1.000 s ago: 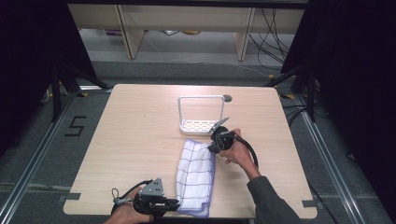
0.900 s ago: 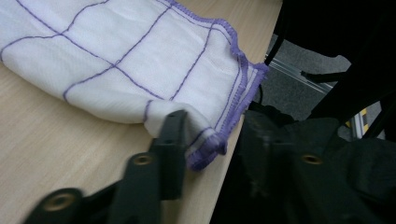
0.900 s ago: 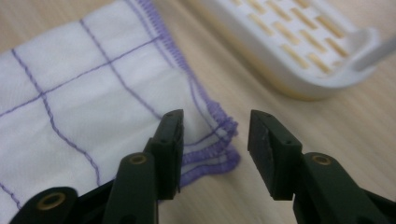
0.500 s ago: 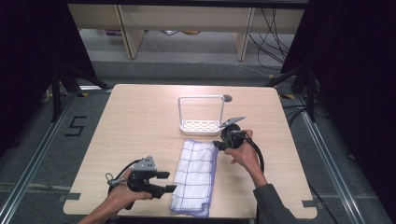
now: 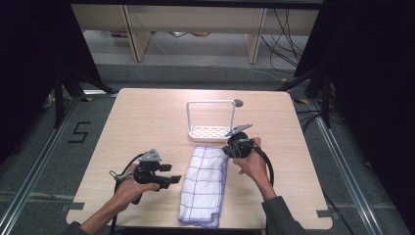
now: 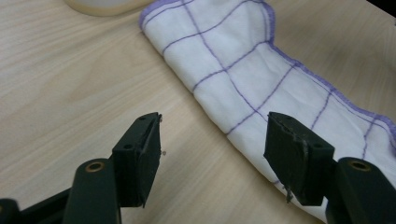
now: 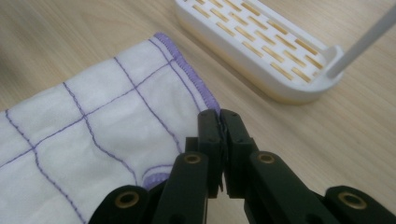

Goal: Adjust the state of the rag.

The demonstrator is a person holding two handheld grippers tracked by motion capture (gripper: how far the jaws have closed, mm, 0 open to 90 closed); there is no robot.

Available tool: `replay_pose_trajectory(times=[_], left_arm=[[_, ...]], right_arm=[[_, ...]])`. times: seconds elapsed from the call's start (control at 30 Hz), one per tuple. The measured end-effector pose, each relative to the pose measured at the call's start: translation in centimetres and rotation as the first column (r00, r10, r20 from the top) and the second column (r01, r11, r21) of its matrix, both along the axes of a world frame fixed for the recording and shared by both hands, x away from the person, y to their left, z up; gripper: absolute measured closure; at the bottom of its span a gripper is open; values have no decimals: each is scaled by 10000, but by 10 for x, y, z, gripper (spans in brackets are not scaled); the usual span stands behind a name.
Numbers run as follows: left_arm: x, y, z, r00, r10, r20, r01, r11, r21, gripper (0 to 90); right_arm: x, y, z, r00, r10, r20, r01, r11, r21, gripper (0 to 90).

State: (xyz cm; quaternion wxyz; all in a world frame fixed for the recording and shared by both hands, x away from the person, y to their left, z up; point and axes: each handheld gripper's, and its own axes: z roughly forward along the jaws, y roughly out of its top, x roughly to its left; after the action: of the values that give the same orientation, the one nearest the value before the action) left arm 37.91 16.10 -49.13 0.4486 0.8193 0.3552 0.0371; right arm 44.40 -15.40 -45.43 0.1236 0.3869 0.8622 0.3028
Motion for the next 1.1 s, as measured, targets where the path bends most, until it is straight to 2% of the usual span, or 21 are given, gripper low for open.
replay_pose_trajectory(times=[0.03, 0.07, 0.1, 0.13, 0.2, 0.23, 0.27, 0.3, 0.33, 0.37, 0.4, 0.43, 0.53, 0.67, 0.7, 0.73, 0.77, 0.8, 0.9, 0.93, 1.1], left_arm=[[4, -1, -1, 10000, 54, 13, -54, 10000, -24, 355], [8, -1, -1, 9999, 98, 61, -99, 9998, 162, 353], [13, -3, -1, 9998, 190, 34, -191, 9995, 263, 352], [17, -4, -2, 9999, 151, 28, -152, 9997, 201, 352], [24, -8, -2, 9993, 369, 31, -370, 9989, 296, 353], [27, -10, -2, 9991, 418, 77, -420, 9986, 335, 353], [30, -12, -1, 9990, 427, 94, -431, 9982, 424, 353], [33, -14, -1, 9990, 437, 116, -441, 9984, 350, 354], [37, -17, -1, 9990, 436, 78, -439, 9983, 374, 354], [39, -19, -1, 9989, 470, 90, -473, 9982, 368, 354], [43, -21, -1, 9987, 500, 109, -504, 9979, 406, 354], [46, -24, 0, 9981, 606, 143, -611, 9975, 367, 354], [56, -32, 0, 9979, 557, 323, -578, 9960, 680, 358], [66, -46, -2, 9979, 422, 495, -466, 9946, 927, 365], [69, -50, -3, 9984, 356, 443, -395, 9951, 908, 366], [72, -55, -4, 9986, 366, 374, -398, 9952, 889, 370], [74, -59, -5, 9982, 461, 376, -492, 9949, 882, 373], [77, -60, -6, 9986, 321, 411, -363, 9939, 1043, 373], [82, -65, -6, 9975, 480, 519, -527, 9942, 937, 389], [84, -67, -6, 9977, 480, 487, -525, 9941, 949, 391], [90, -77, -11, 9980, 407, 482, -464, 9911, 1246, 400]], right_arm=[[0, -3, 1, 10000, -53, -68, 52, 9999, -149, 883], [2, -4, -2, 9999, -140, -49, 138, 9988, -469, 882], [4, -4, -8, 9996, -184, -217, 171, 9980, -603, 880], [9, -4, -18, 10000, 67, -19, -68, 9974, -718, 878], [15, -3, -31, 9997, -74, -237, 48, 9939, -1103, 872], [16, -1, -36, 9991, -161, -403, 115, 9935, -1129, 869], [19, -2, -38, 9996, 26, -264, -52, 9951, -991, 848], [18, 0, -35, 9992, -265, -304, 234, 9949, -982, 822], [18, -1, -32, 9995, -235, -222, 212, 9951, -969, 785], [18, -2, -30, 9997, -191, 178, 207, 9953, -942, 746], [16, -2, -29, 9987, -498, 134, 507, 9958, -764, 722], [15, -4, -25, 9987, -487, 171, 501, 9948, -882, 691], [13, -11, -21, 9962, -828, 278, 847, 9936, -752, 624], [13, -18, -19, 9945, -1044, 112, 1047, 9941, -287, 543], [13, -18, -19, 9947, -1022, 139, 1026, 9942, -323, 531], [12, -15, -19, 9929, -1182, -99, 1180, 9927, -243, 512], [14, -16, -22, 9950, -988, 163, 995, 9937, -513, 496], [13, -13, -21, 9925, -1219, -99, 1213, 9913, -507, 482], [14, -10, -25, 9948, -1012, -81, 1007, 9936, -502, 481], [13, -9, -24, 9937, -1087, -262, 1073, 9930, -485, 480], [14, -7, -28, 9935, -1087, -341, 1061, 9920, -686, 455]])
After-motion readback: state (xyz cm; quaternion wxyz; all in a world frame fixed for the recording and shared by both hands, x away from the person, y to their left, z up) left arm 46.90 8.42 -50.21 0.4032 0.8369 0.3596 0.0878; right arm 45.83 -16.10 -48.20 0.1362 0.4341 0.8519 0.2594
